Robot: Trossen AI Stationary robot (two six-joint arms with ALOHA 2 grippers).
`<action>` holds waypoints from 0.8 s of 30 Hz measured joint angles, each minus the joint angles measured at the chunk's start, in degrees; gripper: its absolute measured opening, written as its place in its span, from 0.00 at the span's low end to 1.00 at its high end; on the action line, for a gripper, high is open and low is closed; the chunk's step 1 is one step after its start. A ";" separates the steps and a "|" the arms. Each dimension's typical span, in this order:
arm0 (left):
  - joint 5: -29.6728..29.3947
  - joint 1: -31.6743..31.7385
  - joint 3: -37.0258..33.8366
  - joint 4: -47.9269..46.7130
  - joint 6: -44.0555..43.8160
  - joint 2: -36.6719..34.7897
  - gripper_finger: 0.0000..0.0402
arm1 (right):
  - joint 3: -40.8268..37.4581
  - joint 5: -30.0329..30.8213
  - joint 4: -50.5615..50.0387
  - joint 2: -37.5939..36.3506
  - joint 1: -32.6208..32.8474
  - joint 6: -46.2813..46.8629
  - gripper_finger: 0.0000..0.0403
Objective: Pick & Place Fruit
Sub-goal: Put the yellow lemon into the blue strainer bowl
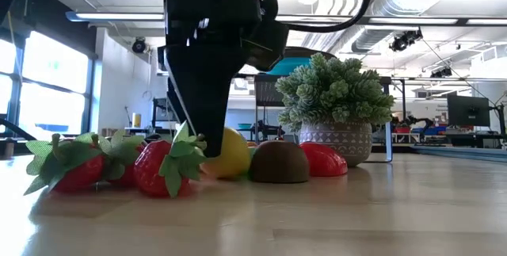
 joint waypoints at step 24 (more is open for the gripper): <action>-0.33 0.00 -0.02 4.81 -8.39 -0.04 0.72 | 0.00 -0.02 -0.05 0.00 0.00 -0.02 0.07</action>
